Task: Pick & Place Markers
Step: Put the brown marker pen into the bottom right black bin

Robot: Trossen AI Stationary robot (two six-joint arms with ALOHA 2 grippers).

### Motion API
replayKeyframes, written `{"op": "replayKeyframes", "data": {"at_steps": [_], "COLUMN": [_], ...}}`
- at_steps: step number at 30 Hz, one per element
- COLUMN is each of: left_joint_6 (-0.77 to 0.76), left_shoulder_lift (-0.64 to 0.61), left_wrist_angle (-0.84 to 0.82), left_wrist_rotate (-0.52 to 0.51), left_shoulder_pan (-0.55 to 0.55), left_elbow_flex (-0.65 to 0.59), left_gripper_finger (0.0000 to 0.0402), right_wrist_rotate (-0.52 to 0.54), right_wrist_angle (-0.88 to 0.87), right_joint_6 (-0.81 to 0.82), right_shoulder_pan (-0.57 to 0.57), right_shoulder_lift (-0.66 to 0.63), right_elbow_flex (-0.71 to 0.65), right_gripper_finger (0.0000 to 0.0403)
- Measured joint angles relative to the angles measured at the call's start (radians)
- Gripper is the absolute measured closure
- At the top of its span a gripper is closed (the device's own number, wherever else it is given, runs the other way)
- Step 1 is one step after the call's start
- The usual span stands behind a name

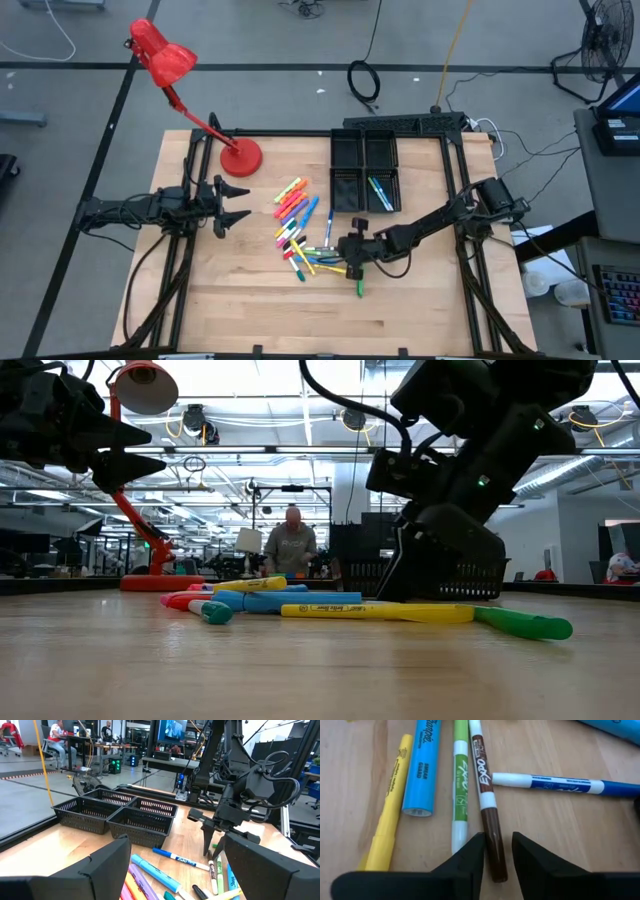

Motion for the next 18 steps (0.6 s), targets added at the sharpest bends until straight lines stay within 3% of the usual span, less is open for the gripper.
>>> {"op": "replayKeyframes", "data": {"at_steps": [10, 18], "left_joint_6": [0.0, 0.0], "left_shoulder_lift": [0.0, 0.0], "left_wrist_angle": [0.0, 0.0], "left_wrist_rotate": [0.0, 0.0], "left_shoulder_pan": [0.0, 0.0], "left_elbow_flex": [0.0, 0.0], "left_gripper_finger": [0.0078, 0.0078], "right_wrist_rotate": [-0.067, -0.076], "right_wrist_angle": [0.003, 0.027], "right_joint_6": [-0.006, -0.003], "right_shoulder_pan": [-0.014, -0.019], "right_shoulder_lift": [0.0, 0.0], "right_elbow_flex": [-0.001, -0.002], "right_gripper_finger": [0.0382, 0.0369]}}
